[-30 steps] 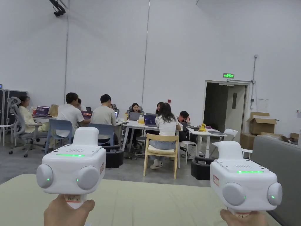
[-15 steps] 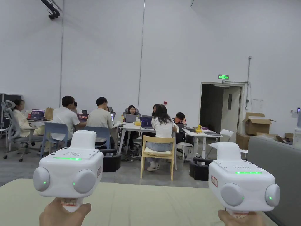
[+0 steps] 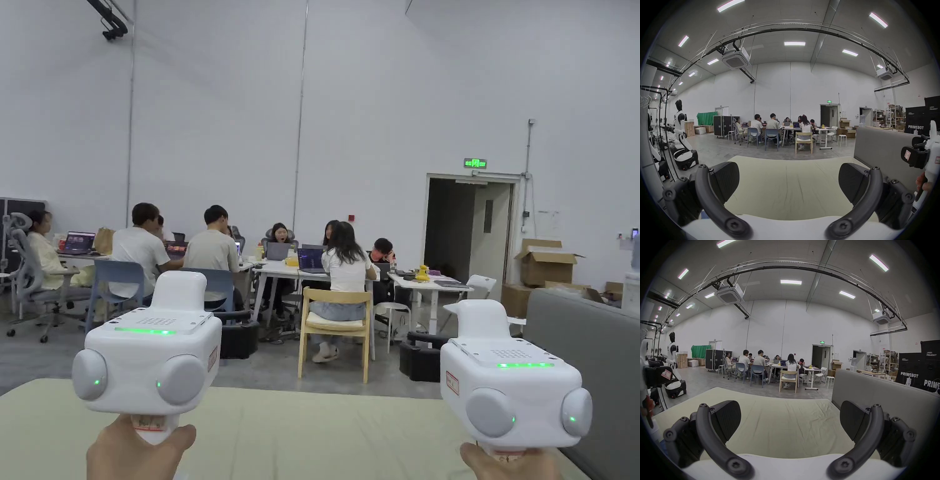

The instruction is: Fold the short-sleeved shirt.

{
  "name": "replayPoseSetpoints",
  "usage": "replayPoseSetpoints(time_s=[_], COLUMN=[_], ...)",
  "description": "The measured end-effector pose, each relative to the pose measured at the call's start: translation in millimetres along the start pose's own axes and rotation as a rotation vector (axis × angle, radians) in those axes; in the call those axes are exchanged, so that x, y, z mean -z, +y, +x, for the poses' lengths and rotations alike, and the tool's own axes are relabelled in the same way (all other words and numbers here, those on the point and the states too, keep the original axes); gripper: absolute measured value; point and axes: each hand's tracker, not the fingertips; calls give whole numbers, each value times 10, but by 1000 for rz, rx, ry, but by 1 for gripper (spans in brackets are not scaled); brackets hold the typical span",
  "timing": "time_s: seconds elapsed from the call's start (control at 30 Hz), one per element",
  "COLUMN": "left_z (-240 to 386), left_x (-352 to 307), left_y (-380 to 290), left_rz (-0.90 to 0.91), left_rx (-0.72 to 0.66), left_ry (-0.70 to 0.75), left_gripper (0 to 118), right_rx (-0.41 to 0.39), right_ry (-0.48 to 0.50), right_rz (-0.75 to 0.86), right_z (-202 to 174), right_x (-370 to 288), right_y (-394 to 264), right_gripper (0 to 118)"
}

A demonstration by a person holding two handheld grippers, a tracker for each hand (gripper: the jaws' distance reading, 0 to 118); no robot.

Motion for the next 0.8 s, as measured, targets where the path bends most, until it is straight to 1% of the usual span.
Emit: replayPoseSetpoints(time_s=[0.27, 0.37, 0.47, 0.53, 0.57, 0.6, 0.63, 0.67, 0.7, 0.73, 0.77, 0.8], left_z=[34, 43, 51, 27, 7, -7, -7, 45, 75, 76, 18, -30], left_x=[-3, 2, 6, -18, -31, -43, -57, -117, -101, -96, -79, -29], left_y=[-1, -6, -13, 1, 1, 1, 1, -20, -19, -21, -3, -24], left_rz=[3, 2, 7, 10, 14, 13, 18, 29, 15, 26, 18, -11], left_rx=[8, 5, 4, -18, -46, -50, -40, -32, -17, -35, -42, -36], left_ry=[-10, -20, -27, -61, -100, -110, -113, -108, -61, -37, -74, -115], left_gripper=[118, 118, 118, 118, 118, 118, 107, 70, 0, 0, 0, 0], right_rx=[-3, 6, 33, 39, 25, -12, -53, -66, -47, 20, 70, 75], right_ry=[0, -5, -6, 11, 13, 0, -31, -71, -94, -2, 86, 75], right_rz=[4, -4, -10, -10, -2, 23, 36, 13, -6, 3, -6, -26], right_z=[4, 9, 26, 52, 42, 18, -9, -27, -19, 43, 101, 115], right_x=[-15, -12, -20, -23, -44, -75, -125, -106, -99, -110, -119, -116], right_y=[-1, -6, -27, -78, -103, -127, -140, -163, -205, -252, -285, -314], right_gripper=[118, 118, 118, 118, 118, 110, 80, 31, 3, 3, 3, 3])
